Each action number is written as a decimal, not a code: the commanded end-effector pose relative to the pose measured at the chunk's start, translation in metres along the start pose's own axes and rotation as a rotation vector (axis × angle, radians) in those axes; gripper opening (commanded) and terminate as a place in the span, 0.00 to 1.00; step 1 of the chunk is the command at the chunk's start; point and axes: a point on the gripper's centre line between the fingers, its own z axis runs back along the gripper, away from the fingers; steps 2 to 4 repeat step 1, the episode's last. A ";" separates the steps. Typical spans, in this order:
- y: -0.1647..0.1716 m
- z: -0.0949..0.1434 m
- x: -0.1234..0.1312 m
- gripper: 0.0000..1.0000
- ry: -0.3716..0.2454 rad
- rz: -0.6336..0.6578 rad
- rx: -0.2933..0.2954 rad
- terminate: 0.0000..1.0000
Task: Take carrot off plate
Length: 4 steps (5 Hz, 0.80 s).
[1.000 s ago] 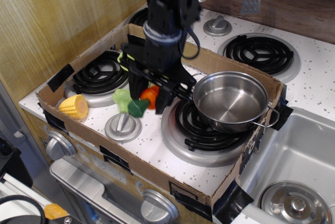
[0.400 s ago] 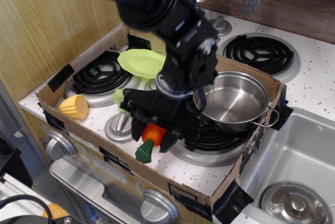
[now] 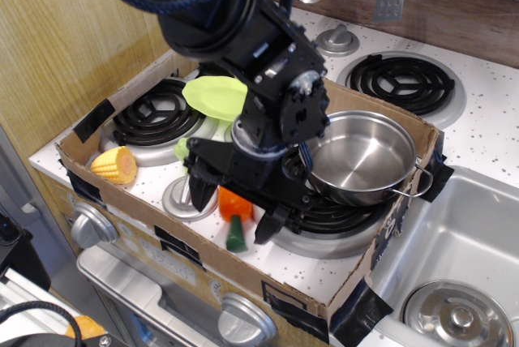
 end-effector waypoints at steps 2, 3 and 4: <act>0.012 0.032 0.042 1.00 -0.049 -0.082 -0.063 1.00; 0.012 0.032 0.042 1.00 -0.049 -0.082 -0.063 1.00; 0.012 0.032 0.042 1.00 -0.049 -0.082 -0.063 1.00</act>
